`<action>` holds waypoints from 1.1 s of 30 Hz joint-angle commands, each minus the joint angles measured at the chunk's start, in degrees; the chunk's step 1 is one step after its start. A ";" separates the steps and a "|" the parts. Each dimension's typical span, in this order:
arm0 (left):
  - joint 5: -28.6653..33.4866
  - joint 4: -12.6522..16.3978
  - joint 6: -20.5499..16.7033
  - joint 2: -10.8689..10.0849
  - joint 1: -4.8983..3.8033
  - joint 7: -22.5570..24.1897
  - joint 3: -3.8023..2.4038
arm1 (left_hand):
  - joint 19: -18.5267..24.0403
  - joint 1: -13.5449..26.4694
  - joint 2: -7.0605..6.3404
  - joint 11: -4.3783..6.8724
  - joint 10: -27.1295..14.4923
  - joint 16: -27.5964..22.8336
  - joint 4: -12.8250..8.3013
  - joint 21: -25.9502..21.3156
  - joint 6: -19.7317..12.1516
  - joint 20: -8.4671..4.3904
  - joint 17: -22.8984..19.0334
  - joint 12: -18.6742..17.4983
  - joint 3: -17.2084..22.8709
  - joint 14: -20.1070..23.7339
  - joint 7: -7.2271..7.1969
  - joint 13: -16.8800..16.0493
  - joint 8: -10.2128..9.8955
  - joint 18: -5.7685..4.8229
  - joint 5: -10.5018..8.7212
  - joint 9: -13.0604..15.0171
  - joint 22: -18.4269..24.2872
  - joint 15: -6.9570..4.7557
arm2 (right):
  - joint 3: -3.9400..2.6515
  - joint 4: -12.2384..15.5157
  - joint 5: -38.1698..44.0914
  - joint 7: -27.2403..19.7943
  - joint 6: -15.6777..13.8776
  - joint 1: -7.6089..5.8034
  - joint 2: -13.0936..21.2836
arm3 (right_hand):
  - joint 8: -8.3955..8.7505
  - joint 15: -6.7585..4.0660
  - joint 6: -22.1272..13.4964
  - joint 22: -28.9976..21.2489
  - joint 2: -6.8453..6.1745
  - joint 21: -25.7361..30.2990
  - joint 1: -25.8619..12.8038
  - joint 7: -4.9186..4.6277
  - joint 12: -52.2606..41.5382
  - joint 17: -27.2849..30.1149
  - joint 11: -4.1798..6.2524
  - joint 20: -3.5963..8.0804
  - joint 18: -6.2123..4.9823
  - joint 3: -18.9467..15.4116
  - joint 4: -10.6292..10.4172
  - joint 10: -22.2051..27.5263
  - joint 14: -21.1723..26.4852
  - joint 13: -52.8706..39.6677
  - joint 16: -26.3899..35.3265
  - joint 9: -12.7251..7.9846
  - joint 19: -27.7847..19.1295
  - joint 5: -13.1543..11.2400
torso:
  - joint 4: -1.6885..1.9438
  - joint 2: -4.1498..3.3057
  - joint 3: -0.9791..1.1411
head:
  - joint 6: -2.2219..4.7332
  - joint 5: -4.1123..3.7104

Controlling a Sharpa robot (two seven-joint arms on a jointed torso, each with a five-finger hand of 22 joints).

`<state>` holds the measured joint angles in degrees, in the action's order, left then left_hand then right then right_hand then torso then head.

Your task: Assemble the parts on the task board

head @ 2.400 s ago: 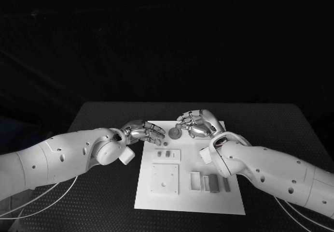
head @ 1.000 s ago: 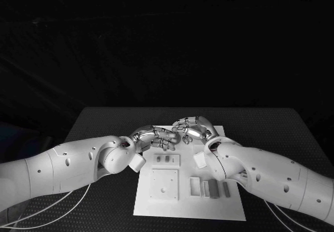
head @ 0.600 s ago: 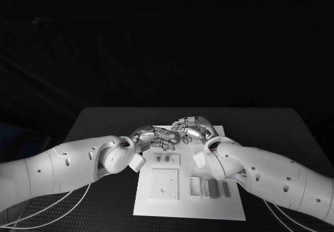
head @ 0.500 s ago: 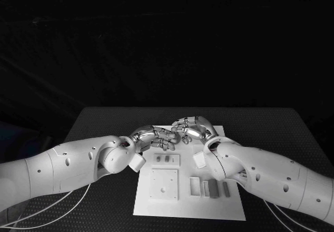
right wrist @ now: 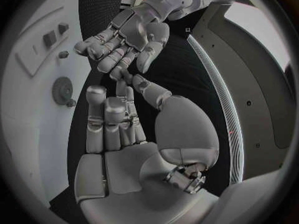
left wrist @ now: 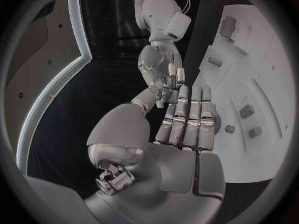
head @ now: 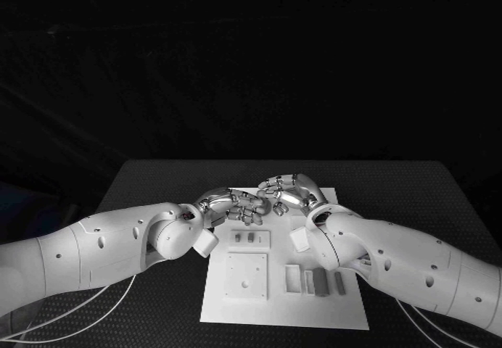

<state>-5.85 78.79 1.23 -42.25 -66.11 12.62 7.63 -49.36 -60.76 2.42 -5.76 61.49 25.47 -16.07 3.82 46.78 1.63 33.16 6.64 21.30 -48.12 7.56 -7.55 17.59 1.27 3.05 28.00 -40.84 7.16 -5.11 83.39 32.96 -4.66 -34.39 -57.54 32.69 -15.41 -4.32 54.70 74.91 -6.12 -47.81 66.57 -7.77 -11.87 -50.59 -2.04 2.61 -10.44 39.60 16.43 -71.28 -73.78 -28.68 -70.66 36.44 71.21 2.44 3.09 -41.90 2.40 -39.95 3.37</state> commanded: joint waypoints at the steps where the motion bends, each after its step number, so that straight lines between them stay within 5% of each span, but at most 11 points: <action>1: 0.45 0.13 0.38 0.11 -0.02 0.14 -0.05 | -0.48 0.10 0.59 0.02 0.65 -0.26 -0.09 0.21 0.65 -0.15 0.16 0.03 0.38 -0.48 0.08 0.03 0.37 -0.84 -0.23 -0.08 0.13 -0.13 | -0.01 0.22 -0.17 -0.18 1.10 0.04 0.00 | 0.31 0.03 -0.03 0.83 0.73 0.31 -0.06 -0.26 0.22 -0.05 -0.07 0.39 -4.56 -0.27 0.06 -0.39 0.35 -0.06 0.20 0.06 0.06 0.32 | 0.00 0.00 0.03 | -0.04 0.01; 33: 0.74 0.04 -2.10 0.14 -0.03 -0.33 -0.06 | -1.11 -0.58 2.12 0.92 5.85 -0.66 -0.48 0.39 5.13 -0.73 1.54 1.06 2.30 -2.12 -1.12 -0.70 1.73 -1.27 -0.24 -0.28 0.56 -0.77 | -0.01 0.51 -0.44 0.04 1.52 0.04 0.11 | 0.29 0.02 -0.02 0.84 0.81 0.35 -0.17 -0.25 0.28 -0.07 -0.06 0.42 -4.56 -0.33 0.07 -0.44 0.36 -0.09 0.24 0.10 0.04 0.32 | 0.01 0.00 -0.01 | -0.32 0.00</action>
<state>-5.68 78.75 -0.11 -42.20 -66.11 12.04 7.61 -50.09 -61.39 4.26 -4.89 67.10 24.99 -16.55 3.82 51.67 0.90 34.66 7.36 23.47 -49.76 6.37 -8.20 19.12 0.42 3.05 27.66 -40.36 6.35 -5.10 83.80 32.87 -4.48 -33.95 -57.53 32.81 -15.41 -4.32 54.59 74.91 -5.89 -47.81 66.36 -7.68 -11.87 -50.58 -2.15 2.73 -10.45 39.61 16.44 -71.34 -73.78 -28.86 -70.66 36.47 71.23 2.44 3.09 -41.89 2.38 -40.24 3.38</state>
